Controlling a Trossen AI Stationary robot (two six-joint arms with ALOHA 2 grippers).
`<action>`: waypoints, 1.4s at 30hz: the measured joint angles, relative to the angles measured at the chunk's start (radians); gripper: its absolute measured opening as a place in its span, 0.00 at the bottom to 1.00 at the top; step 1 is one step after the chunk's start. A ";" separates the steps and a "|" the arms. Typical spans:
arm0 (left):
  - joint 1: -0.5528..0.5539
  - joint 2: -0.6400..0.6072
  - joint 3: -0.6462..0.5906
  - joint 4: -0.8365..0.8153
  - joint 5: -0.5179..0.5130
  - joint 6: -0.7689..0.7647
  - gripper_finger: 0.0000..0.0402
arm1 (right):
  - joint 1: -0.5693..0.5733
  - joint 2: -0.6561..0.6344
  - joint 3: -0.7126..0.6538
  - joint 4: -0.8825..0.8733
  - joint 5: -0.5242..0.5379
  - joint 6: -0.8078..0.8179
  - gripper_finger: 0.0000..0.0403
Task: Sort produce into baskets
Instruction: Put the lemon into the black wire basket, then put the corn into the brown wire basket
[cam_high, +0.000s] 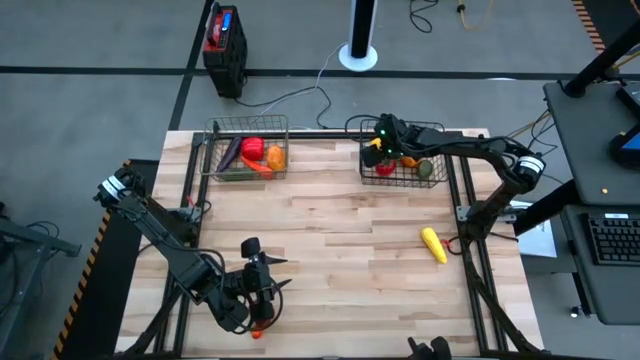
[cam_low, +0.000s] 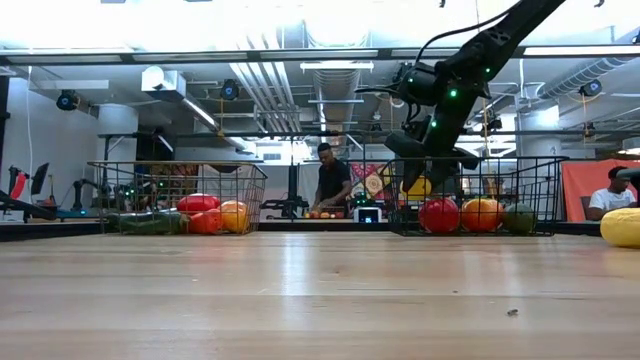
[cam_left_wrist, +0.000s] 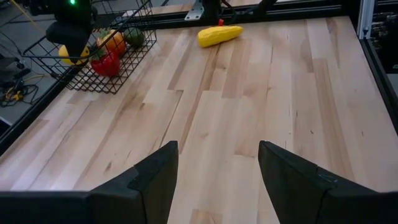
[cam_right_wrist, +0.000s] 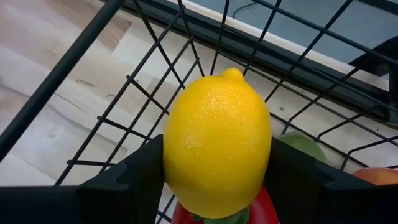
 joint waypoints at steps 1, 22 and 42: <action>0.000 0.000 0.000 0.000 0.000 0.000 0.51 | 0.000 0.000 0.000 0.001 0.000 0.000 0.56; 0.000 0.000 0.000 -0.001 0.000 0.000 0.51 | 0.000 0.001 0.000 -0.001 0.000 0.000 0.67; 0.006 0.000 -0.014 0.002 -0.002 -0.029 0.51 | 0.025 -0.085 0.030 -0.030 0.008 -0.055 0.66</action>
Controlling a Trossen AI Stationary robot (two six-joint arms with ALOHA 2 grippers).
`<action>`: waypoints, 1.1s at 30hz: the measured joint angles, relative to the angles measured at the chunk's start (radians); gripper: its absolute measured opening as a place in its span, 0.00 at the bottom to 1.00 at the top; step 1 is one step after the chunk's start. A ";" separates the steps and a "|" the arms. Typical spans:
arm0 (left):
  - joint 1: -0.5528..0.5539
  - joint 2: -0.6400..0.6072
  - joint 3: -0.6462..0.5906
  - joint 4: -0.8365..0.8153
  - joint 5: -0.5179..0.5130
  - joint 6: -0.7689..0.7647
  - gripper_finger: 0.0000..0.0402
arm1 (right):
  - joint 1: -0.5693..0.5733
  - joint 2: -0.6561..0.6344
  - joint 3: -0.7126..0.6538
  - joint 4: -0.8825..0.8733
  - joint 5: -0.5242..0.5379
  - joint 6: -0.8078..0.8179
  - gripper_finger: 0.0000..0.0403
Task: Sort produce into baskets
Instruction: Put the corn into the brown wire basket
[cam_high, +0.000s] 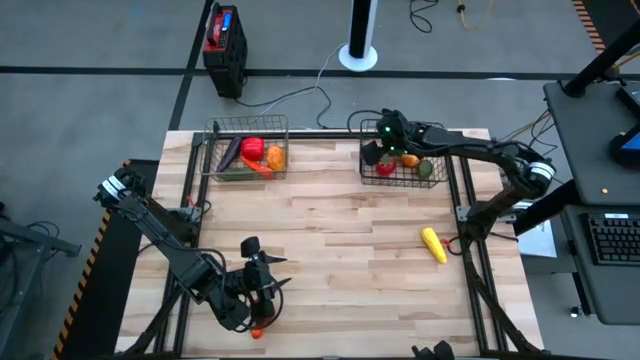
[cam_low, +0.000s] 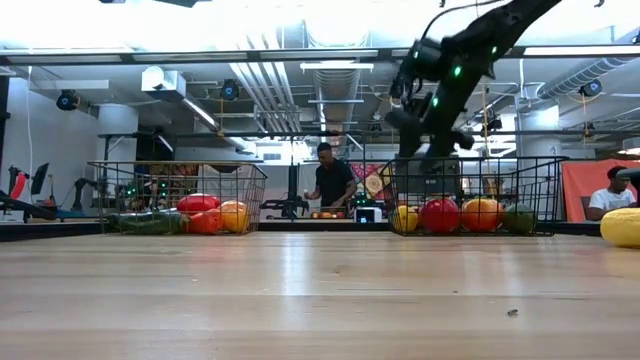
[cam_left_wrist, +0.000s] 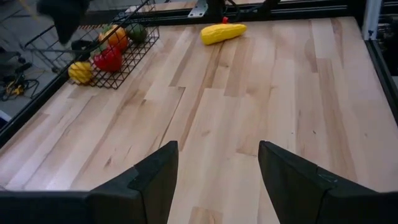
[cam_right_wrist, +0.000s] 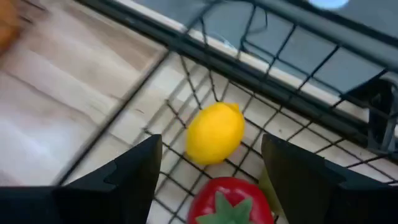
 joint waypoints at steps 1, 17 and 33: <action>0.005 0.000 -0.004 0.002 -0.001 -0.009 0.51 | 0.007 -0.019 0.001 -0.001 0.000 0.000 0.66; 0.039 0.000 -0.023 0.027 0.003 -0.071 0.51 | 0.346 -0.244 -0.008 -0.041 0.000 0.029 0.62; 0.039 0.000 -0.023 0.041 0.003 -0.087 0.51 | 0.706 -0.244 -0.008 -0.178 0.000 0.203 0.62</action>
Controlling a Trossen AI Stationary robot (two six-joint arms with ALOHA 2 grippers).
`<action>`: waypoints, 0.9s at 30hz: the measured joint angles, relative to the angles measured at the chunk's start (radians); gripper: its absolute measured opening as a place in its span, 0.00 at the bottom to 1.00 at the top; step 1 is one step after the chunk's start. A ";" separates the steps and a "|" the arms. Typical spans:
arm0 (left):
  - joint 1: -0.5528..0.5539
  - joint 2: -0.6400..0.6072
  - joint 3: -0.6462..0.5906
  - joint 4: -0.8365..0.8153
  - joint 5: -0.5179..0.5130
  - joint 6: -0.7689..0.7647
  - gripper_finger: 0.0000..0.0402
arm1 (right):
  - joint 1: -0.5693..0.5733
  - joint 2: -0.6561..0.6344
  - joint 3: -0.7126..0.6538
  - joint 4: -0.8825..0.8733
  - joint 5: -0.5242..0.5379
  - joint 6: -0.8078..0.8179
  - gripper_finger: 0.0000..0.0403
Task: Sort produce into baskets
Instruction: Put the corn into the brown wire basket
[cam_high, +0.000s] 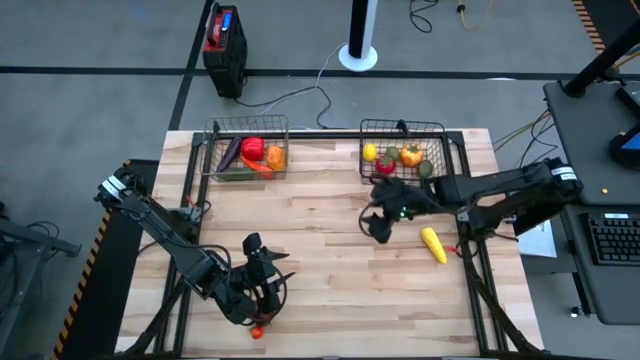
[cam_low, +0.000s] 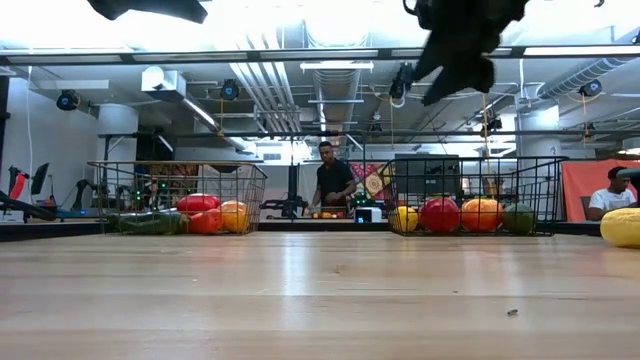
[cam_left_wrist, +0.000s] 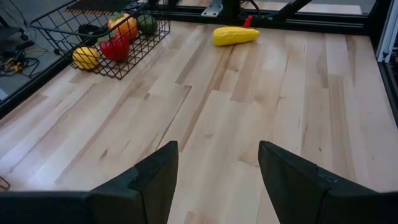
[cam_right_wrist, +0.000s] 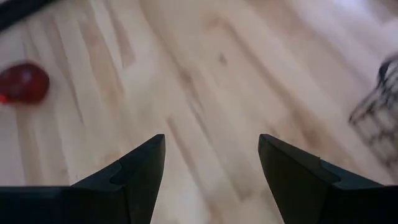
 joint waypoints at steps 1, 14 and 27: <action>0.000 0.000 0.000 0.000 0.000 0.001 0.51 | 0.015 0.000 0.000 -0.026 0.001 0.028 0.62; 0.000 0.000 0.000 0.000 0.000 0.004 0.51 | 0.138 0.002 0.000 -0.410 -0.004 0.436 0.62; 0.001 0.000 -0.003 -0.006 -0.002 0.005 0.51 | 0.212 0.002 -0.023 -0.613 -0.055 0.640 0.77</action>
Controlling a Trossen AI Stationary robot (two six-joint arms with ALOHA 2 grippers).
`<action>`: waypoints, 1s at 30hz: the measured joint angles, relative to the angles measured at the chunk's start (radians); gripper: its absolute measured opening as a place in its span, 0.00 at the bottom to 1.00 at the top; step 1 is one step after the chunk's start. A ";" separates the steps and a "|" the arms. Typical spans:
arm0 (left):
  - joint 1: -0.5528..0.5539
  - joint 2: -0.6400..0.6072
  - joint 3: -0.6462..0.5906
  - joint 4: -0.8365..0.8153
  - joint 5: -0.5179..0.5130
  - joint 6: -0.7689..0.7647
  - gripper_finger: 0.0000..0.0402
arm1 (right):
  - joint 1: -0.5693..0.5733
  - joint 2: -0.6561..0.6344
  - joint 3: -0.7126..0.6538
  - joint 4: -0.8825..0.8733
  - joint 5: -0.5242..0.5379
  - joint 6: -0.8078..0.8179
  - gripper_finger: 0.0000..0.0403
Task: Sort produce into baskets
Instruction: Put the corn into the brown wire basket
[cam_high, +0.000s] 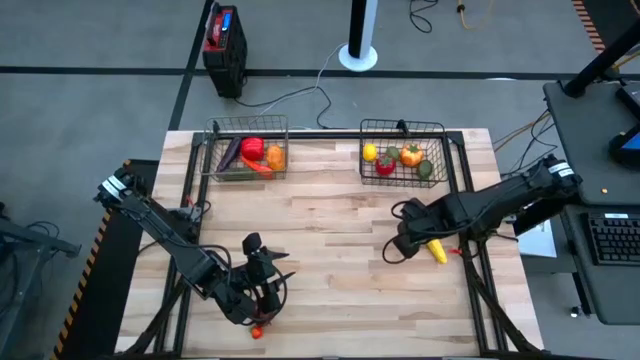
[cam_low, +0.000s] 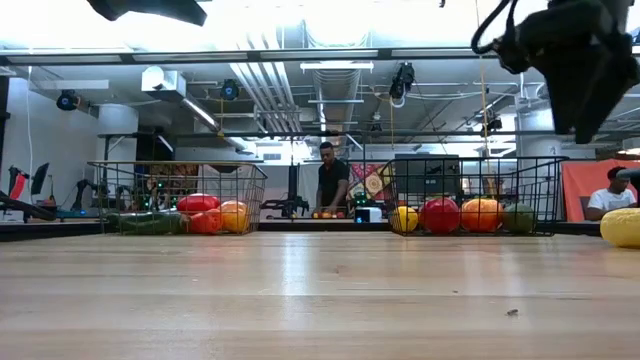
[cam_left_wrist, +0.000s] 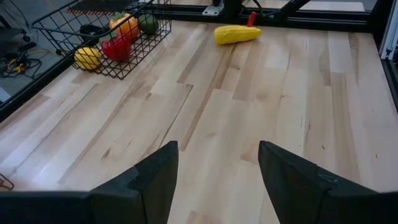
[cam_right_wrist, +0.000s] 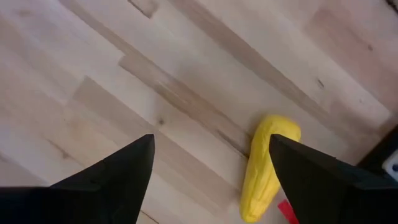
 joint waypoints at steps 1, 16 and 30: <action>0.000 0.000 0.000 0.000 -0.001 0.003 0.51 | 0.007 0.000 -0.007 -0.002 -0.001 0.010 0.77; 0.001 0.000 0.000 0.004 -0.053 0.052 0.51 | 0.029 0.000 -0.209 -0.004 -0.055 0.189 0.79; 0.003 0.000 0.000 0.002 -0.054 0.053 0.51 | 0.029 0.001 -0.334 0.063 -0.089 0.188 0.76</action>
